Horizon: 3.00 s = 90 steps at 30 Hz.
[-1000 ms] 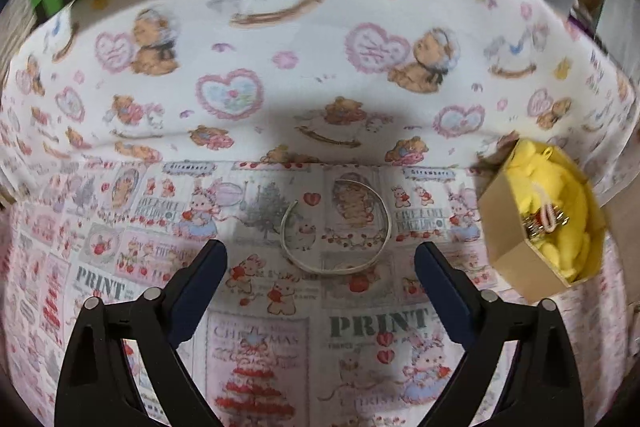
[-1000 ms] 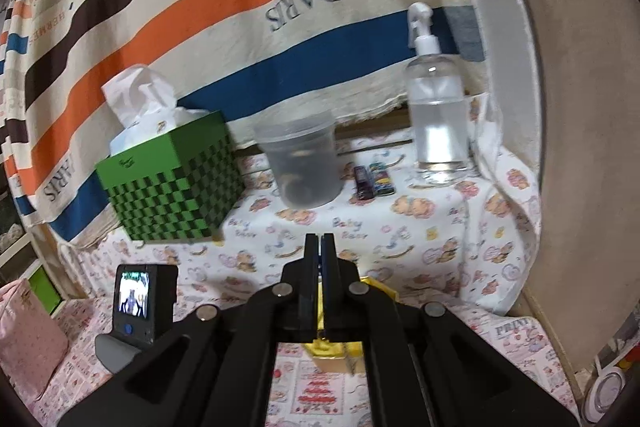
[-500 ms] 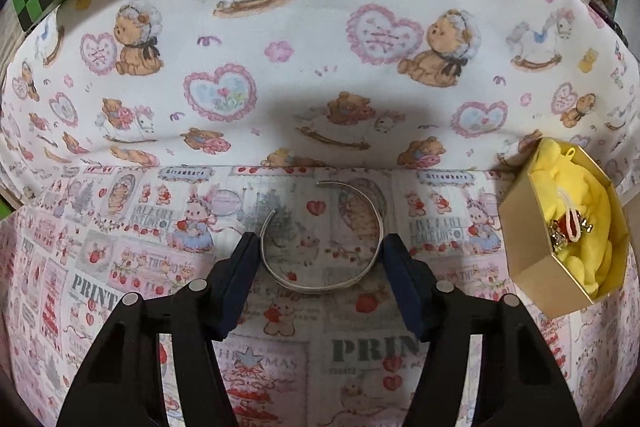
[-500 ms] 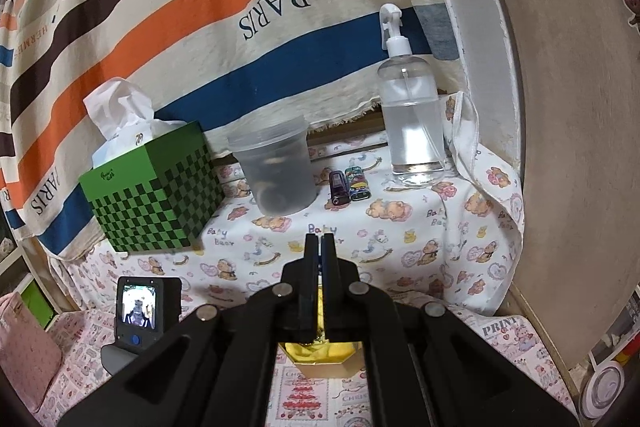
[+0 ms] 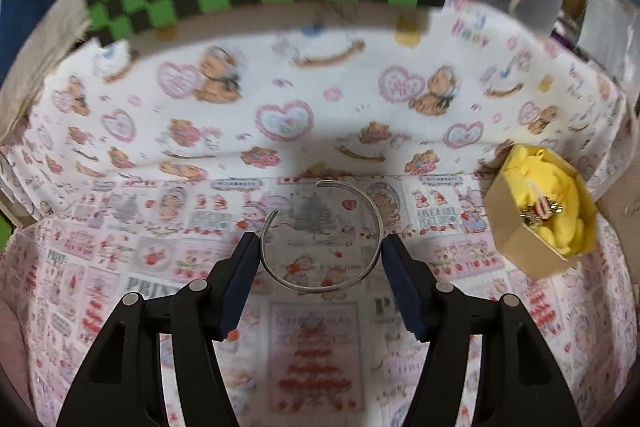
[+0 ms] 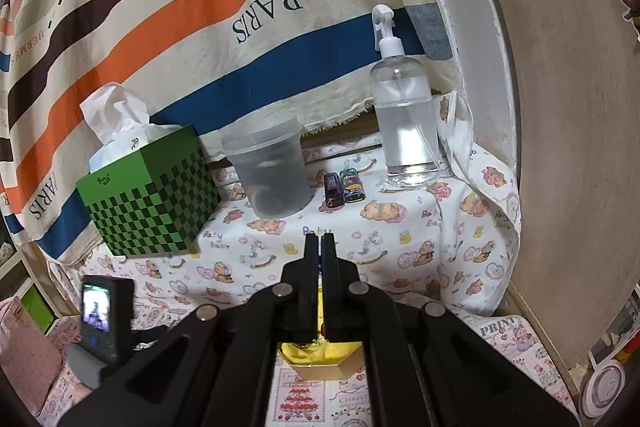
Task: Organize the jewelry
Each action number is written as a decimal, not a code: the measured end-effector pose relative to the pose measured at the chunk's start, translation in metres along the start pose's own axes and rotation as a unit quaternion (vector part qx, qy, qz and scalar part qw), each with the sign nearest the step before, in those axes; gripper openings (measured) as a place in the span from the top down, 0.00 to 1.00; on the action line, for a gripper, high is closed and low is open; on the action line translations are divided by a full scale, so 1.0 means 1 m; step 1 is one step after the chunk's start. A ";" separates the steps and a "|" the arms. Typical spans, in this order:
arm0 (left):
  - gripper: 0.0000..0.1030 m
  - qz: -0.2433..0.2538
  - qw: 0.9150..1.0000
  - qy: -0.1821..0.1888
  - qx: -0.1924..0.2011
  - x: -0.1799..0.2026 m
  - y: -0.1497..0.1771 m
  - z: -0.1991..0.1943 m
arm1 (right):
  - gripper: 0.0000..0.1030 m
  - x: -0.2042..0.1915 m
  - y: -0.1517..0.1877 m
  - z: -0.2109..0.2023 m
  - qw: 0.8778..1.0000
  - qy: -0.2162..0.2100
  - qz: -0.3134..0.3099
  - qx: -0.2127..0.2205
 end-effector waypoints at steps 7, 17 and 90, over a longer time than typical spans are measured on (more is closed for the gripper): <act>0.40 -0.008 0.999 0.023 0.035 -0.006 -0.001 -0.047 | 0.99 -0.002 -0.001 -0.001 1.000 -0.011 0.001 0.001; 0.40 -0.002 0.993 0.077 0.090 0.017 -0.027 -0.084 | 0.99 -0.006 0.003 0.012 0.999 -0.035 0.007 -0.016; 0.00 0.061 0.956 0.034 0.286 0.010 -0.015 -0.182 | 0.00 -0.011 0.004 -0.022 0.998 -0.031 -0.011 0.055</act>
Point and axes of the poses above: each gripper's, at about its wrist camera, not at the fingertips, and z roughly the way its jaws point, x to its right, y to its underside, the point moved 7 cm from there along z, roughly the way its jaws point, and after that the axes turned 3 degrees about -y, right-handed, at the moved point
